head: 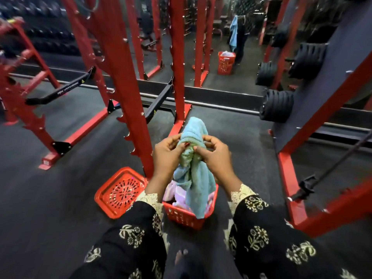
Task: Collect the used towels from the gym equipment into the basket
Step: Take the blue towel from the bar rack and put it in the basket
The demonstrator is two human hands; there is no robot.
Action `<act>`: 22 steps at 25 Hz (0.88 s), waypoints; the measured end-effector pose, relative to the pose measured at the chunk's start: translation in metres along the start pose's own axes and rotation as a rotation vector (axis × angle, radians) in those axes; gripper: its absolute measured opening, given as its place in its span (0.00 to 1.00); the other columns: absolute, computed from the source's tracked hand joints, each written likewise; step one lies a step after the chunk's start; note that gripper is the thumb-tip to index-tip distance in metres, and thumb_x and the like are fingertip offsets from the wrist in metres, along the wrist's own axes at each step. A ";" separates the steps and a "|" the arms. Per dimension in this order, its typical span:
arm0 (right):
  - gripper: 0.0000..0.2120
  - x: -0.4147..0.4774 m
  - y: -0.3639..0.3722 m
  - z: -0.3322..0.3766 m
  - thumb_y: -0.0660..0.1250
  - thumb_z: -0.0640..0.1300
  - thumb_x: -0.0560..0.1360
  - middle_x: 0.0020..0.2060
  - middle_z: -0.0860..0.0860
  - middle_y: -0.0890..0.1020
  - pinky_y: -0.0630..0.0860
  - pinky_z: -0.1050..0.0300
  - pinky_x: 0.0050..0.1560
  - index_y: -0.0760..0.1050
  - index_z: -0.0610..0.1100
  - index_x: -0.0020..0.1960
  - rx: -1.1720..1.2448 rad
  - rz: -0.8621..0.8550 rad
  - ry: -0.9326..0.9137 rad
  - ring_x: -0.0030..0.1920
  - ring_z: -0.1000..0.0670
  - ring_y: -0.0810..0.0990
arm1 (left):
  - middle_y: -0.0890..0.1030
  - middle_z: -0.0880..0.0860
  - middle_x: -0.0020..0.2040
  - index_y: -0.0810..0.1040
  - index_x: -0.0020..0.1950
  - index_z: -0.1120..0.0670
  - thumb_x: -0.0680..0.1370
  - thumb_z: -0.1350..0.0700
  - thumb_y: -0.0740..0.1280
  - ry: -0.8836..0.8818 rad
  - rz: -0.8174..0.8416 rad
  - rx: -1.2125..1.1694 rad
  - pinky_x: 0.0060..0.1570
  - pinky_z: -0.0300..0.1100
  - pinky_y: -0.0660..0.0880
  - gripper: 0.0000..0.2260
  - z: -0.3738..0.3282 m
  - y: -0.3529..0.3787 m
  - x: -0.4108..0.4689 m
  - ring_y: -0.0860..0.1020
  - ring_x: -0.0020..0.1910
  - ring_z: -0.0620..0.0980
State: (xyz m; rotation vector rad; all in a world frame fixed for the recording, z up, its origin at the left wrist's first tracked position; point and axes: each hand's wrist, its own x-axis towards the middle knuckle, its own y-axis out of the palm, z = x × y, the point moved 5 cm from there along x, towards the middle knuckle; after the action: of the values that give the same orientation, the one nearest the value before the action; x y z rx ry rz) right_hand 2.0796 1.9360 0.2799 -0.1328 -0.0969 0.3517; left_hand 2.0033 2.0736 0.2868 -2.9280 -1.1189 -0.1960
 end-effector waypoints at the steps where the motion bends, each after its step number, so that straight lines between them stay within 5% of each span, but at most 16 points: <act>1: 0.15 0.021 0.005 -0.007 0.76 0.47 0.65 0.43 0.55 0.85 0.81 0.56 0.48 0.80 0.57 0.50 0.001 -0.012 0.014 0.44 0.56 0.85 | 0.84 0.60 0.51 0.81 0.57 0.62 0.74 0.68 0.69 -0.010 0.006 0.002 0.53 0.45 0.80 0.12 0.007 0.006 0.021 0.84 0.48 0.49; 8: 0.16 0.142 0.030 -0.098 0.74 0.52 0.60 0.45 0.51 0.85 0.81 0.43 0.53 0.78 0.56 0.46 -0.071 0.020 0.252 0.47 0.50 0.85 | 0.86 0.50 0.46 0.83 0.49 0.48 0.72 0.65 0.71 -0.127 0.151 0.183 0.52 0.44 0.79 0.13 0.090 0.041 0.141 0.83 0.46 0.45; 11: 0.08 0.173 0.042 -0.161 0.75 0.44 0.66 0.39 0.51 0.84 0.81 0.43 0.49 0.77 0.51 0.41 -0.202 0.141 0.394 0.45 0.45 0.84 | 0.84 0.50 0.51 0.82 0.55 0.55 0.72 0.67 0.69 -0.182 0.333 0.390 0.55 0.43 0.77 0.14 0.152 0.056 0.169 0.81 0.49 0.45; 14: 0.14 0.198 0.060 -0.233 0.72 0.43 0.70 0.49 0.46 0.84 0.74 0.55 0.50 0.78 0.45 0.56 -0.506 0.303 0.438 0.53 0.43 0.82 | 0.81 0.57 0.60 0.79 0.61 0.60 0.74 0.65 0.66 -0.299 0.527 0.567 0.63 0.45 0.72 0.16 0.235 0.072 0.181 0.78 0.60 0.54; 17: 0.32 0.202 0.083 -0.315 0.68 0.41 0.75 0.70 0.43 0.71 0.64 0.61 0.64 0.59 0.40 0.75 -0.642 0.453 0.483 0.69 0.44 0.71 | 0.72 0.58 0.70 0.68 0.72 0.59 0.77 0.66 0.63 -0.437 0.581 0.718 0.66 0.31 0.65 0.22 0.330 0.073 0.177 0.71 0.68 0.50; 19: 0.35 0.198 0.100 -0.380 0.63 0.42 0.78 0.77 0.43 0.57 0.61 0.53 0.72 0.49 0.45 0.79 -0.761 0.620 0.479 0.76 0.43 0.60 | 0.60 0.57 0.77 0.57 0.77 0.59 0.79 0.63 0.62 -0.432 0.687 0.829 0.74 0.38 0.56 0.27 0.399 0.071 0.170 0.61 0.76 0.52; 22: 0.39 0.188 0.110 -0.473 0.62 0.45 0.79 0.79 0.46 0.38 0.59 0.38 0.71 0.39 0.54 0.79 -1.006 0.779 0.531 0.78 0.36 0.46 | 0.44 0.55 0.79 0.46 0.79 0.58 0.80 0.57 0.62 -0.380 0.817 1.108 0.77 0.48 0.47 0.33 0.491 0.067 0.162 0.46 0.79 0.57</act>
State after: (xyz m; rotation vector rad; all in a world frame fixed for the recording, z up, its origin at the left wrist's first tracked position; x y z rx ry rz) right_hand 2.2736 2.0507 -0.1891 -1.2734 0.3277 1.0096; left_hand 2.2240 2.1535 -0.1782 -2.1122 0.1205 0.7382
